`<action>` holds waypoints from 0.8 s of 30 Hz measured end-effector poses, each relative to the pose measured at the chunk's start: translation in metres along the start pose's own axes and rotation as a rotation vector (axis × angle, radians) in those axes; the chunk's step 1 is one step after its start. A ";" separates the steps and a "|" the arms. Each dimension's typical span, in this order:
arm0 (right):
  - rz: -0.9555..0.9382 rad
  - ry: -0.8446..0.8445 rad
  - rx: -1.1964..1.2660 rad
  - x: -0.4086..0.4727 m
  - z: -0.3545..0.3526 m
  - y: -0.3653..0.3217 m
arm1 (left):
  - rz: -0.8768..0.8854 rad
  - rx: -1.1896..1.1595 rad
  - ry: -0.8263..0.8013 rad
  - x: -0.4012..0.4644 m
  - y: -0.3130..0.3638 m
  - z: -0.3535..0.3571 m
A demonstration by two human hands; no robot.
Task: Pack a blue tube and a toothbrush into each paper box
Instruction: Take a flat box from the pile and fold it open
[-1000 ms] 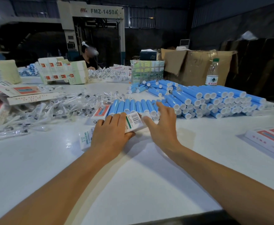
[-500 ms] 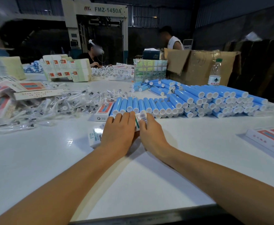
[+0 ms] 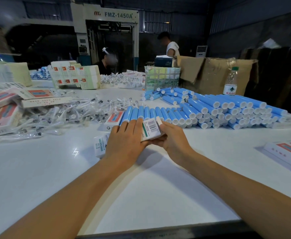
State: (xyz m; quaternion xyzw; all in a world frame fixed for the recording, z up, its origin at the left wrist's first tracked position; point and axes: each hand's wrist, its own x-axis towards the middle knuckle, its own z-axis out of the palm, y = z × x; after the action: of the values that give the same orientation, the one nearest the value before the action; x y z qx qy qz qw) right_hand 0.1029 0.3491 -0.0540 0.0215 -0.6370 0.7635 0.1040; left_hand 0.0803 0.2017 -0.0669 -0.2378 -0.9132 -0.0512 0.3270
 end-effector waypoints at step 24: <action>-0.189 -0.028 -0.450 -0.009 -0.004 -0.001 | 0.054 -0.006 0.035 -0.004 0.005 -0.014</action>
State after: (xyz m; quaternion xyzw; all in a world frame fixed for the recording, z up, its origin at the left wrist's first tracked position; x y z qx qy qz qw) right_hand 0.1124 0.3516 -0.0554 0.0680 -0.7876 0.5888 0.1683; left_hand 0.0931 0.2007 -0.0591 -0.2624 -0.9004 -0.0491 0.3435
